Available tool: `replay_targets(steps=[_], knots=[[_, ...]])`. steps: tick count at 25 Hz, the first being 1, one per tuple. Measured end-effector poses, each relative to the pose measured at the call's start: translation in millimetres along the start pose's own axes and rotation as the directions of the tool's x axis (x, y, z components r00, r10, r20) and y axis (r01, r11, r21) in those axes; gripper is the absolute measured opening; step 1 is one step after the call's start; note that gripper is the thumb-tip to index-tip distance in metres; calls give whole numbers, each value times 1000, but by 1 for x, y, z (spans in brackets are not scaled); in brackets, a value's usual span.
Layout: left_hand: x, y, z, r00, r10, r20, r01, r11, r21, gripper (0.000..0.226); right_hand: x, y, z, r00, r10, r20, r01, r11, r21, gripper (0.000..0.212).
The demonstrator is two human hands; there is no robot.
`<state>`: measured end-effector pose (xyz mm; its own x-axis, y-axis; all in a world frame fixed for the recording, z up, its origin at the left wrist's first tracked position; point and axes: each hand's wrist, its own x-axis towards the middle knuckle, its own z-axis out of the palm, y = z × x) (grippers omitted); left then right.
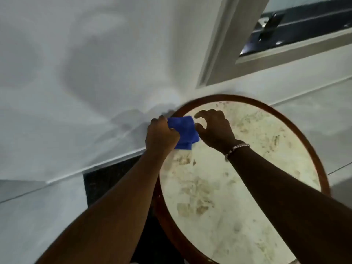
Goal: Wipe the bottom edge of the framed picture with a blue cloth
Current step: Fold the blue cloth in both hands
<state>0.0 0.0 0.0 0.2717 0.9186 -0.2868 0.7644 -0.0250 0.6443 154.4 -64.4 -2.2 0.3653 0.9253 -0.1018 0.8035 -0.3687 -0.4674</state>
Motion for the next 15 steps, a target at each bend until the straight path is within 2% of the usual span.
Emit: replay_targets(steps=[3, 5, 8, 10, 15], knots=[[14, -20, 39, 989, -146, -10, 146, 988, -44, 39, 7, 19, 43, 989, 83, 120, -86, 996, 18, 39], [19, -25, 54, 977, -210, -20, 203, 962, -185, 34, 9, 18, 60, 984, 136, 113, -151, 979, 135, 44], [15, -18, 45, 943, -331, -19, 289, 850, -441, 28, 12, 1, 58, 967, 237, 99, -257, 896, 362, 57], [9, -11, 26, 945, -325, -43, 249, 795, -553, 35, 15, -14, 44, 970, 234, 71, -238, 838, 491, 60], [-12, 47, -78, 950, -232, -211, -4, 665, -747, 41, 22, -94, -50, 983, 142, -120, -29, 756, 654, 59]])
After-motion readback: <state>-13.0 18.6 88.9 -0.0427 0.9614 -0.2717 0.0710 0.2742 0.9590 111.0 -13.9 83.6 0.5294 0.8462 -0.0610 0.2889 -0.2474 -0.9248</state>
